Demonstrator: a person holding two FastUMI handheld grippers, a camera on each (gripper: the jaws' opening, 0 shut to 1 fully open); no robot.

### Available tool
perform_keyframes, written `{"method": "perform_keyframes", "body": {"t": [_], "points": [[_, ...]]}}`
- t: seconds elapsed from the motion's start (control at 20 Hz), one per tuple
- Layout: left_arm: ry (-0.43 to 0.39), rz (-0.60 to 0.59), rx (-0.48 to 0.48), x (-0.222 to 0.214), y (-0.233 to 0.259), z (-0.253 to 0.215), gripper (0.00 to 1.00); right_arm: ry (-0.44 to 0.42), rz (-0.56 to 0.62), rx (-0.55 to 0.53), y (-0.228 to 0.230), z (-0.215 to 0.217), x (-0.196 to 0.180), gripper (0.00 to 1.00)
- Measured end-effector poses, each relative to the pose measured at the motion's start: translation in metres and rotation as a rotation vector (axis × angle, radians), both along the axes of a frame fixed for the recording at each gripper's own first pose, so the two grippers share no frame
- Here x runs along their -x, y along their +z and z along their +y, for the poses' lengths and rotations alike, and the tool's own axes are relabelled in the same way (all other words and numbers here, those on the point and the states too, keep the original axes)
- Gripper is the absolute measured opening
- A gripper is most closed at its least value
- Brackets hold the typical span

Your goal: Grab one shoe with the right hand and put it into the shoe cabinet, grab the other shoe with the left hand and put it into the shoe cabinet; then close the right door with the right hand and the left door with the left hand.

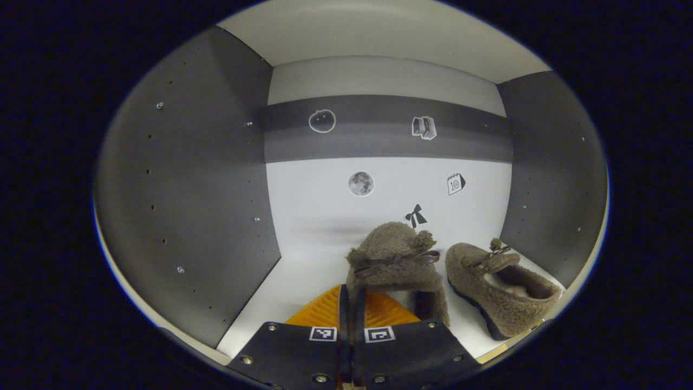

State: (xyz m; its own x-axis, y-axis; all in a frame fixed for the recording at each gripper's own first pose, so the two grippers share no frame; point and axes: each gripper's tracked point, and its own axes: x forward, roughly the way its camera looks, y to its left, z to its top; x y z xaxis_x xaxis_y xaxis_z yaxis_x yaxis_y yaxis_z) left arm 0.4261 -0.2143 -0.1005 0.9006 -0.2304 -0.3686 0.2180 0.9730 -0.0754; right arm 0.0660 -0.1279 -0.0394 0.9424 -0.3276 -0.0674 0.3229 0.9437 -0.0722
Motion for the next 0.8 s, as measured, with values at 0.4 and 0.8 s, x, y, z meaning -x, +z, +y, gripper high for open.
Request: {"method": "perform_keyframes", "body": {"t": [0.4,0.8], "points": [[0.008,-0.018,-0.004,0.027,0.022,0.017,0.80,0.030,-0.007,-0.043,-0.001,-0.007,0.005,0.98],[-0.012,-0.201,0.003,0.111,0.109,0.028,1.00,0.124,-0.013,-0.084,0.005,-0.007,0.013,0.96]]}}
